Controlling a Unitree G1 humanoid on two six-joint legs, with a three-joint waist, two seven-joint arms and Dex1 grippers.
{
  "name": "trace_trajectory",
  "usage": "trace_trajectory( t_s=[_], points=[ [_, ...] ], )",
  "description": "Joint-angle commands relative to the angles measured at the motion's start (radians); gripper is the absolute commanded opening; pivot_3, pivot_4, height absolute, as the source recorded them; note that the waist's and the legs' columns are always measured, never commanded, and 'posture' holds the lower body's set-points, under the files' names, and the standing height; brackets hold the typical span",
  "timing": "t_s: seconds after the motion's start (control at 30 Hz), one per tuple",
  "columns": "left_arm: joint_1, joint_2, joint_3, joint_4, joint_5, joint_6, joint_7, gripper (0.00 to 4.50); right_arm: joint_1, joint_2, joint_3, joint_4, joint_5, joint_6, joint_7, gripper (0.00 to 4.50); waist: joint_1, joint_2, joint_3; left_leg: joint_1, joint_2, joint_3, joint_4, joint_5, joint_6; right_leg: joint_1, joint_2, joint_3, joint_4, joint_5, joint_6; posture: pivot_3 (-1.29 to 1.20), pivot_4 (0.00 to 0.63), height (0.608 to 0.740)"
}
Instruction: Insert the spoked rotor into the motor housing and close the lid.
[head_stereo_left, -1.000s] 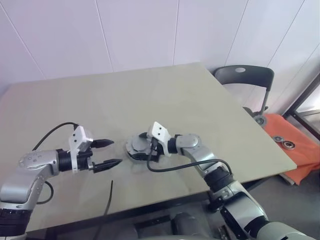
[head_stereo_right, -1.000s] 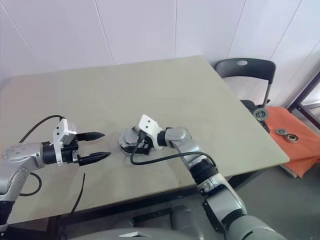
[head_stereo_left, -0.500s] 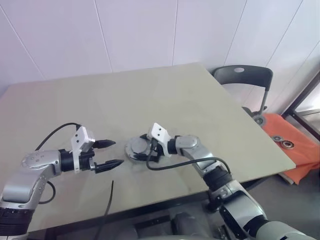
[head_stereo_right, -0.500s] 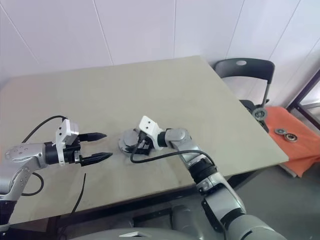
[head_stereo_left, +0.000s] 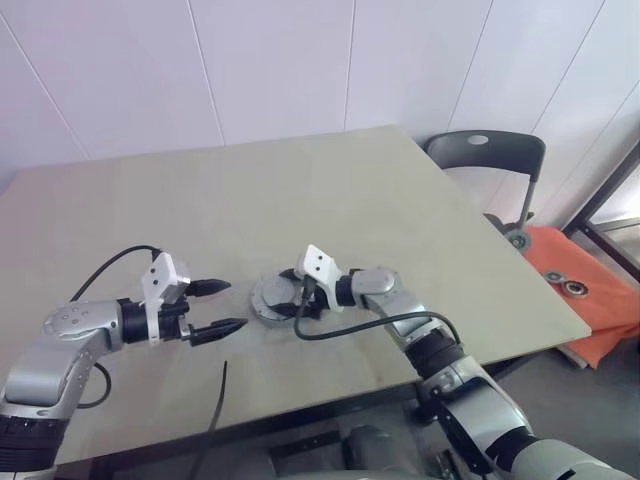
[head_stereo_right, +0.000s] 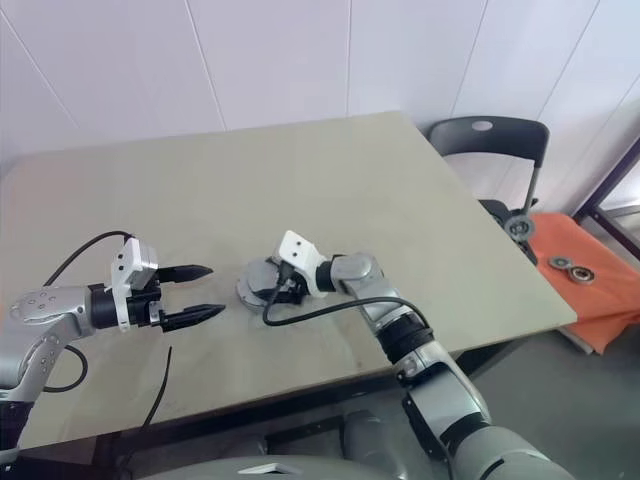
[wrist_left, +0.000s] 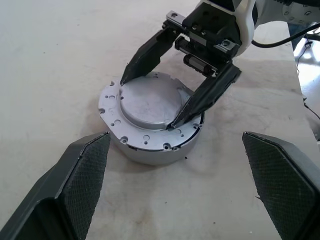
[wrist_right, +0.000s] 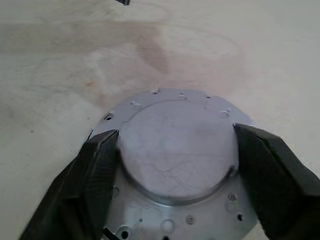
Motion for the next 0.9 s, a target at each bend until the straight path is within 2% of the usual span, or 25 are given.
trace_trajectory(
  t_s=[0.03, 0.9],
  points=[
    [-0.005, 0.001, 0.019, -0.026, -0.012, -0.004, 0.004, 4.50, -0.024, 0.009, 0.007, 0.053, -0.013, -0.005, 0.005, 3.22, -0.001, 0.000, 0.000, 0.000, 0.000, 0.000, 0.000, 0.000, 0.000, 0.000, 0.000, 0.000, 0.000, 0.000, 0.000, 0.00, 0.000, 0.740],
    [-0.008, -0.006, 0.020, -0.024, -0.014, -0.007, 0.018, 4.50, -0.078, 0.012, -0.029, 0.149, -0.009, -0.040, 0.018, 3.22, -0.001, 0.000, 0.000, 0.003, 0.000, 0.000, 0.004, 0.000, 0.000, 0.005, 0.000, 0.000, 0.001, -0.002, -0.002, 0.00, 0.000, 0.740]
  ],
)
